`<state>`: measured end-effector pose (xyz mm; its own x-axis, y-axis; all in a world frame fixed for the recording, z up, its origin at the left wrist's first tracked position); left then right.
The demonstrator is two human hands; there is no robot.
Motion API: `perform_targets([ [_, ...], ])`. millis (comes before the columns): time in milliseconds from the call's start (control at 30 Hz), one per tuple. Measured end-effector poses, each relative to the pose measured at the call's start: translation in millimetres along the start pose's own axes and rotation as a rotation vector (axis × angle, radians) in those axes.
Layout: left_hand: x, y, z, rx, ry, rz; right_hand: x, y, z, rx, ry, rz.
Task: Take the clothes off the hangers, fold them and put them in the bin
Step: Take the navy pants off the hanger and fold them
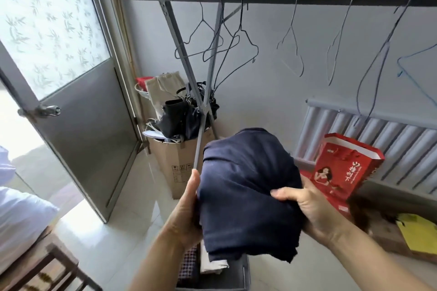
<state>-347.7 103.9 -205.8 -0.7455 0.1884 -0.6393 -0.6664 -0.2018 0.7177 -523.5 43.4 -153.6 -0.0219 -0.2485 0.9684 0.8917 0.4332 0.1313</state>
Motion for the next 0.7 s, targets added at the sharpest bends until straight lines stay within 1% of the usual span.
perform_targets([
  [33, -16.3, -5.0, 1.5, 0.041, 0.019, -0.148, -2.6, 8.7, -6.6, 0.002, -0.019, 0.033],
  [100, -40.2, -4.5, 2.8, 0.097, 0.074, -0.480, -9.4, 22.3, -15.3, 0.058, -0.017, 0.063],
  [133, -49.5, -8.7, 1.1, 0.090, 0.102, -0.566, -14.8, 29.4, -23.6, 0.099, 0.014, 0.068],
  [167, -55.9, -19.5, -2.1, 0.050, 0.116, -0.601, -19.3, 37.0, -31.5, 0.144, 0.052, 0.072],
  [233, -63.9, -38.0, -5.1, 0.006, 0.127, -0.604, -26.1, 47.2, -50.6, 0.162, 0.114, 0.083],
  [267, -65.1, -45.4, -5.7, 0.007, 0.118, -0.589, -27.8, 50.3, -62.3, 0.130, 0.131, 0.086],
  [400, -67.8, -75.1, -7.6, -0.010, 0.044, -0.612, -34.1, 54.3, -106.9, -0.087, 0.158, 0.072],
  [467, -67.3, -88.5, -9.8, -0.018, -0.009, -0.614, -39.9, 59.0, -123.9, -0.109, 0.164, 0.053],
  [567, -65.9, -111.9, -13.2, -0.092, -0.061, -0.545, -44.0, 58.6, -142.8, -0.153, 0.142, 0.038],
  [700, -51.5, -134.0, -18.7, -0.211, -0.102, -0.430, -60.3, 24.0, -181.0, -0.405, 0.089, 0.264],
])
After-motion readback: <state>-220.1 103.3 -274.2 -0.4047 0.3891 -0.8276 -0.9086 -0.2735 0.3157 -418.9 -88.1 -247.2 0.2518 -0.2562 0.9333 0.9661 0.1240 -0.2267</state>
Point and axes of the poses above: each hand's wrist, its own z-axis away from the middle knuckle, its own y-axis out of the palm, x = y × z, the point moved 9 cm from there along -z, towards the middle knuckle, and after that the axes turned 7 degrees about z, right-handed, at the moved point
